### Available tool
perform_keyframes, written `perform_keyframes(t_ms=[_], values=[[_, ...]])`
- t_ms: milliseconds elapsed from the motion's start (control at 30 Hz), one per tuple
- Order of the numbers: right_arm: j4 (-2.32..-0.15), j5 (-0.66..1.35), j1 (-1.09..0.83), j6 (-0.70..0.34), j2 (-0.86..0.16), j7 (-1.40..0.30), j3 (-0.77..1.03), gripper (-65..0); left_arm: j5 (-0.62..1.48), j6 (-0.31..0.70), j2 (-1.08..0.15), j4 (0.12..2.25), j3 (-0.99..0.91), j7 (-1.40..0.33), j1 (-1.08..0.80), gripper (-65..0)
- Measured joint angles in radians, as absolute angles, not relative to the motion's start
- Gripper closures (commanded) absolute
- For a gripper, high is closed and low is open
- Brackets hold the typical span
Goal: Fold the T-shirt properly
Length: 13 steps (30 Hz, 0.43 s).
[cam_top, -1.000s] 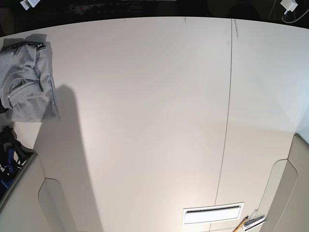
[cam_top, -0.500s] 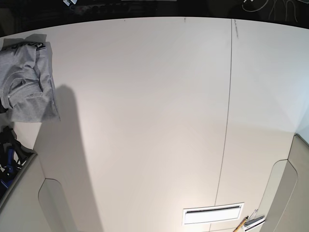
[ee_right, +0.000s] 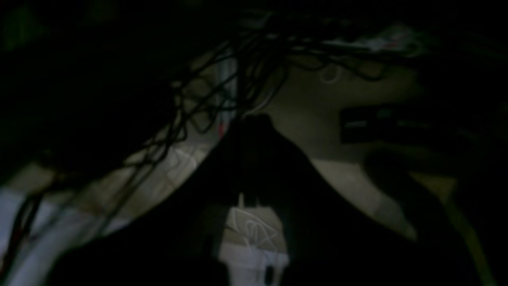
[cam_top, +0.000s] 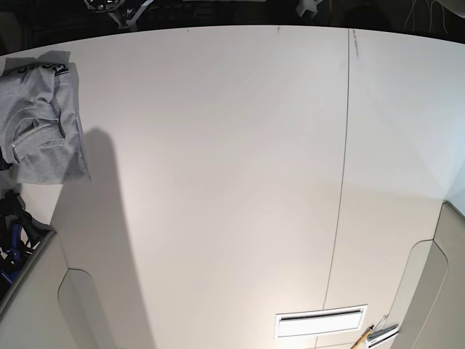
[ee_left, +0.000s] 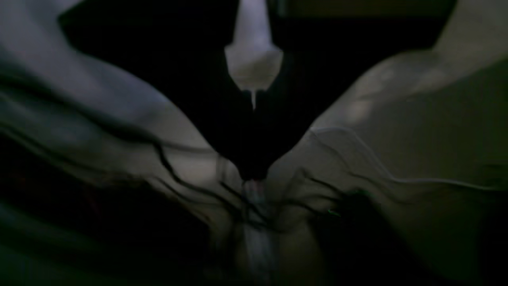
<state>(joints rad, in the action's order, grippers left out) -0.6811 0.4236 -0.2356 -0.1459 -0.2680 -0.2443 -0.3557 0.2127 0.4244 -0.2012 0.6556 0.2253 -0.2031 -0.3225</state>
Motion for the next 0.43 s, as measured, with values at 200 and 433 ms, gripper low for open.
perform_keyframes(t_ms=[200,433], values=[[-0.678,0.406,-0.196,-0.118,-0.184,-0.250,-0.358,0.0,0.179,0.321,-0.173,0.654,0.223,-0.187,-0.258,0.0],[-0.682,0.406,-0.180,-0.115,-0.152,-0.247,-0.355,0.0,0.176,0.321,-0.183,0.654,0.223,-0.187,-0.244,0.0]])
